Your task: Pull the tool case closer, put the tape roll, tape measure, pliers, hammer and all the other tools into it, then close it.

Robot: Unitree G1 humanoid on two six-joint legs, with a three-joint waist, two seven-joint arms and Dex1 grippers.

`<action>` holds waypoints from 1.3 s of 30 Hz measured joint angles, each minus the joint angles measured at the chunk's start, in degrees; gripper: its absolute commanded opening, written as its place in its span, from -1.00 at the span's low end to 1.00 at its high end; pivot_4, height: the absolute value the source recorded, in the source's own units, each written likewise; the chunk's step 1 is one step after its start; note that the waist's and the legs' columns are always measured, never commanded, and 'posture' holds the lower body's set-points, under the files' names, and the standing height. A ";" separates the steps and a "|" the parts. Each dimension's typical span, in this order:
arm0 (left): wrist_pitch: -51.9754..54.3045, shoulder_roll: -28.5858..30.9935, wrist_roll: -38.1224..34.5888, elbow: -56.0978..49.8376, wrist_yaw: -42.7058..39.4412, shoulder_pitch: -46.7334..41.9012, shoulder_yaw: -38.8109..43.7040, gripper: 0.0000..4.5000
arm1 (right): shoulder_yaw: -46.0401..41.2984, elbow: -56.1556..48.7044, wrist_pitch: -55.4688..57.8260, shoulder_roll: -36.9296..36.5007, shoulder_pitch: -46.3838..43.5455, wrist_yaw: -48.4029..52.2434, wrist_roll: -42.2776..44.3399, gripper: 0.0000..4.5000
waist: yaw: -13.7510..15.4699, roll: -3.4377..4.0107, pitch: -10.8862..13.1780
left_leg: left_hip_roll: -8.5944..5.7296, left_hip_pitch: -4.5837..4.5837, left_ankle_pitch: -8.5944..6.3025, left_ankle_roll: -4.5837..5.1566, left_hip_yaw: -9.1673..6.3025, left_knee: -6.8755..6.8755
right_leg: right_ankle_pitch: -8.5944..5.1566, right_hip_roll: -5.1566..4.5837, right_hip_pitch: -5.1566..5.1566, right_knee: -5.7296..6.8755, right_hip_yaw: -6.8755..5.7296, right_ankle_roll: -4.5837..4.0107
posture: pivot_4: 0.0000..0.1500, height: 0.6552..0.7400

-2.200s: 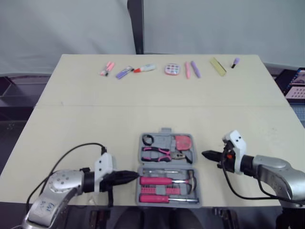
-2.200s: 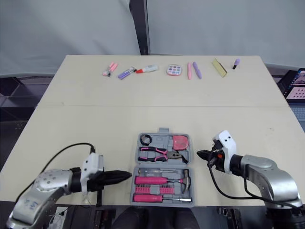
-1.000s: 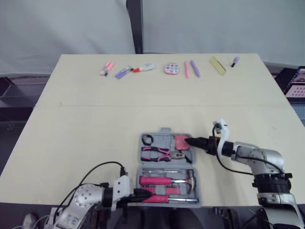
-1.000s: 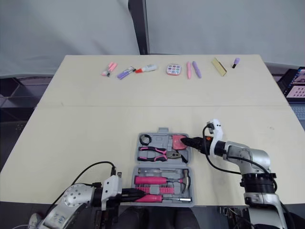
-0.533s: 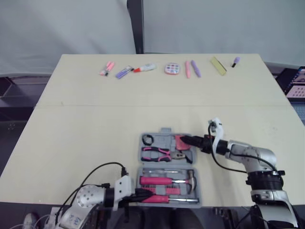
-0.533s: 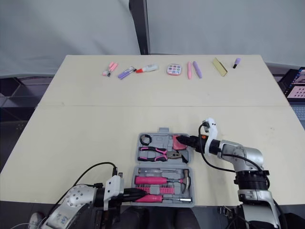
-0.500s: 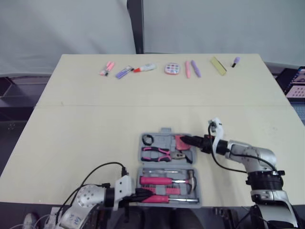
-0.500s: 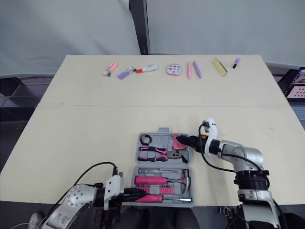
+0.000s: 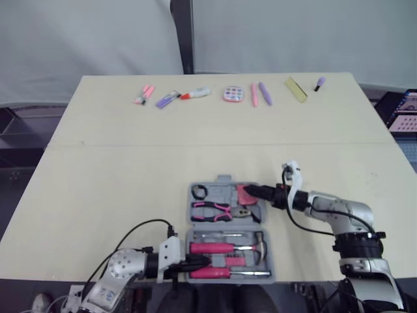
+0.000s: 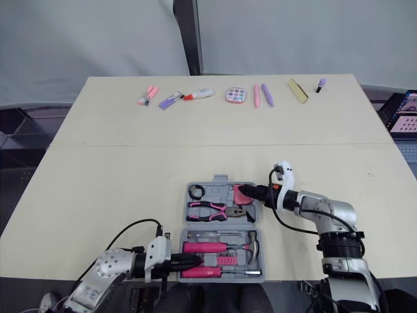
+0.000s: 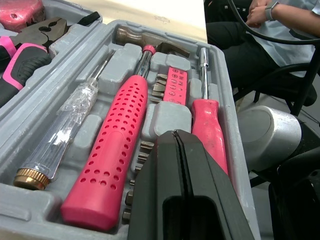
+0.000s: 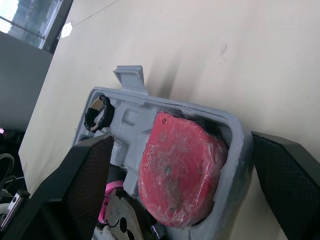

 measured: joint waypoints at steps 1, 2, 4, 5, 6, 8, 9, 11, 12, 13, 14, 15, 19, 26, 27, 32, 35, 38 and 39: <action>-0.60 -0.11 0.00 0.52 -0.13 -0.14 -0.08 -1.00 | -0.02 -0.29 0.06 -0.03 0.00 0.12 0.03 0.97 | 0.00 0.03 -0.02 | 0.00 0.00 0.00 0.00 0.00 0.00 | 0.00 0.00 0.00 0.00 0.01 0.00 | 1.00 0.37; -1.08 -0.18 0.00 0.91 -0.17 -0.27 -0.18 -1.00 | -0.03 -0.65 0.09 -0.05 0.00 0.22 0.09 0.97 | 0.00 0.07 -0.05 | 0.00 0.00 0.00 0.00 0.00 0.00 | 0.00 0.00 0.00 0.01 0.00 0.00 | 1.00 0.37; -1.84 -0.20 0.02 1.51 -0.19 -0.54 -0.38 -1.00 | -0.10 -1.48 0.36 -0.19 -0.01 0.40 0.32 0.97 | 0.00 0.13 -0.09 | 0.00 0.00 0.00 0.00 0.00 0.00 | 0.00 0.00 0.00 0.01 0.01 0.00 | 1.00 0.37; -2.11 -0.20 0.07 1.68 -0.17 -0.64 -0.47 -1.00 | -0.13 -2.08 0.57 -0.41 -0.01 0.58 0.57 0.97 | 0.00 0.16 -0.10 | 0.00 0.00 0.00 0.00 0.01 0.00 | 0.00 -0.01 -0.02 0.01 0.01 0.00 | 1.00 0.37; -2.38 -0.19 0.14 1.83 -0.12 -0.73 -0.55 -1.00 | -0.17 -2.91 0.89 -0.73 -0.01 0.84 0.78 0.97 | 0.00 0.17 -0.11 | 0.00 0.00 0.00 0.00 0.01 0.00 | 0.00 -0.01 -0.02 0.01 0.01 0.00 | 1.00 0.37; -2.71 -0.18 0.26 2.02 0.01 -0.90 -0.78 -1.00 | -0.39 -4.68 1.44 -1.39 0.00 1.54 1.37 0.97 | 0.02 0.19 -0.12 | 0.00 0.00 0.00 0.00 0.01 0.00 | 0.00 -0.01 -0.02 0.01 0.02 0.00 | 1.00 0.37; -2.83 -0.18 0.32 2.06 0.11 -0.96 -0.86 -1.00 | -0.40 -5.65 1.72 -1.81 0.03 1.84 1.73 0.97 | 0.03 0.19 -0.13 | 0.00 -0.01 0.00 0.00 0.01 0.00 | 0.00 -0.01 -0.02 0.01 0.03 0.00 | 1.00 0.37; -3.03 -0.18 0.59 2.09 0.34 -1.14 -1.11 -1.00 | -0.41 -8.56 2.83 -3.47 0.41 2.66 2.75 0.97 | 0.11 0.20 -0.13 | 0.00 -0.01 0.00 0.00 0.01 0.00 | 0.00 -0.01 -0.02 0.00 0.05 0.00 | 1.00 0.37; -3.14 -0.18 0.76 2.10 0.51 -1.27 -1.27 -1.00 | -0.46 -10.54 3.42 -4.38 0.82 3.14 3.39 0.97 | 0.14 0.20 -0.13 | 0.00 -0.02 0.00 0.00 0.01 0.00 | 0.00 -0.01 -0.02 0.00 0.06 0.00 | 1.00 0.37; -3.32 -0.17 0.94 2.14 0.61 -1.40 -1.35 -1.00 | -0.42 -12.67 4.01 -5.53 1.37 3.67 4.07 0.97 | 0.17 0.21 -0.13 | -0.01 -0.02 0.00 0.00 0.02 0.00 | 0.00 -0.02 -0.02 0.00 0.07 0.00 | 1.00 0.37; -3.46 -0.16 1.01 2.19 0.69 -1.43 -1.36 -1.00 | -0.38 -14.31 4.48 -6.47 1.81 4.25 4.55 0.97 | 0.21 0.21 -0.13 | 0.00 -0.02 0.00 0.00 0.01 0.00 | 0.00 -0.01 -0.02 -0.01 0.07 0.00 | 1.00 0.37; -3.50 -0.15 1.12 2.22 0.78 -1.61 -1.38 -1.00 | -0.14 -16.97 5.02 -8.05 2.79 5.06 5.15 0.97 | 0.29 0.21 -0.14 | -0.01 -0.03 0.00 0.00 0.02 0.01 | 0.00 -0.02 -0.02 -0.02 0.07 0.00 | 1.00 0.37; -3.53 -0.09 1.21 2.39 0.81 -1.91 -1.45 -1.00 | -0.01 -26.61 6.72 -14.08 6.29 7.75 7.90 0.97 | 0.37 0.20 -0.15 | 0.01 -0.02 0.00 0.00 0.01 0.00 | 0.00 -0.01 0.06 -0.13 0.08 0.00 | 1.00 0.37; 5.08 2.54 0.36 -7.04 4.62 2.33 1.10 -1.00 | 1.68 -45.38 4.23 -29.49 19.09 14.94 9.20 0.97 | 0.66 -0.08 -0.01 | 0.13 -0.11 -0.01 0.01 -0.06 -0.05 | 0.00 0.10 0.36 -0.80 0.04 0.00 | 1.00 0.37; 9.59 5.39 -1.49 -12.72 5.75 6.20 4.04 -1.00 | 0.67 -48.39 2.97 -32.93 22.99 16.57 8.82 0.97 | 0.56 -0.27 0.11 | 0.23 -0.19 -0.01 0.01 -0.07 -0.09 | -0.01 0.15 0.34 -0.91 0.04 0.00 | 1.00 0.37; 26.52 18.29 -15.69 -34.73 2.80 32.14 29.49 -1.00 | -12.40 -56.93 -3.94 -40.40 43.73 25.17 4.10 0.97 | 0.70 -0.57 0.33 | 0.34 -0.09 -0.02 0.02 0.02 -0.07 | -0.02 0.16 0.65 -1.45 -0.10 -0.01 | 1.00 0.37; 28.60 20.01 -18.33 -34.59 -1.67 39.93 41.84 -1.00 | -20.18 -57.69 -7.18 -39.82 51.68 28.81 1.26 0.97 | 1.88 -0.41 0.36 | 0.26 -0.02 0.03 0.07 0.09 -0.01 | 0.03 0.08 0.96 -2.13 -0.20 0.08 | 1.00 0.37; 27.66 20.01 -18.54 -29.94 -3.20 37.26 46.81 -1.00 | -24.39 -56.91 -10.83 -36.15 53.14 28.27 -0.29 0.97 | 2.62 -0.39 0.35 | 0.22 0.12 0.01 0.07 -0.09 -0.05 | 0.03 0.07 1.21 -2.27 -0.22 0.08 | 1.00 0.37; 27.63 20.03 -18.69 -29.29 -3.33 35.84 47.37 -1.00 | -24.66 -56.60 -11.72 -35.38 53.52 28.10 -0.80 0.97 | 2.66 -0.40 0.35 | 0.21 0.11 -0.02 0.08 -0.10 -0.05 | 0.03 0.07 1.20 -2.25 -0.22 0.08 | 1.00 0.37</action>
